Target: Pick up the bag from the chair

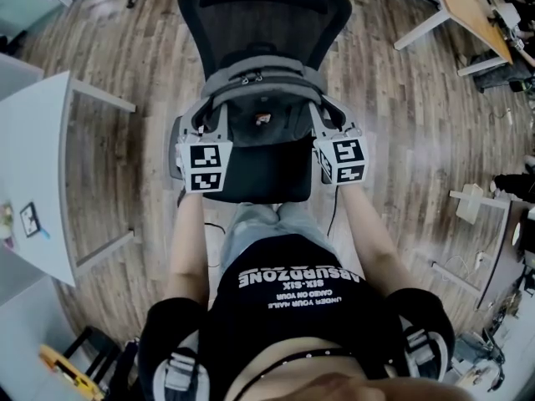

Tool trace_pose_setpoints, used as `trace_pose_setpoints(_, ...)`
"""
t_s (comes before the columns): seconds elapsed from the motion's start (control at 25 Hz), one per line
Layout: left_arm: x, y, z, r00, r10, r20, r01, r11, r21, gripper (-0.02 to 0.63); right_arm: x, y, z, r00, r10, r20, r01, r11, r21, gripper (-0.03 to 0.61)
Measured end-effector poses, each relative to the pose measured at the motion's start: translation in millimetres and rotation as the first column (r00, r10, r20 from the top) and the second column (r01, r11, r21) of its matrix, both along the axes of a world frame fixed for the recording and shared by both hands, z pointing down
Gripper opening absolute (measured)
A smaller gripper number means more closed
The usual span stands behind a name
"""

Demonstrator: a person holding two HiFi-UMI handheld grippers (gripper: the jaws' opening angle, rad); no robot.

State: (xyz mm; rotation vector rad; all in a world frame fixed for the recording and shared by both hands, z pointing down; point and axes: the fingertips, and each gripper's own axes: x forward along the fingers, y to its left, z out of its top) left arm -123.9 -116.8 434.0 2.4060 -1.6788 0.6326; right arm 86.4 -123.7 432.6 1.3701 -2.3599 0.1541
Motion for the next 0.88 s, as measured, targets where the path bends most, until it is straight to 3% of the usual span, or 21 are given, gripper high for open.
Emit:
trace_pose_setpoints(0.32, 6, 6, -48, 1.0, 0.024, -0.007, -0.023, 0.994, 0.111, 0.095, 7, 9, -45, 0.999, 0.011, 0.031, -0.012, 0.999, 0.045, 0.077)
trace_pose_setpoints(0.88, 27, 19, -128, 0.996, 0.076, -0.051, -0.062, 0.971, 0.232, 0.095, 31, 23, -121, 0.986, 0.019, 0.164, -0.043, 0.988, 0.147, 0.075)
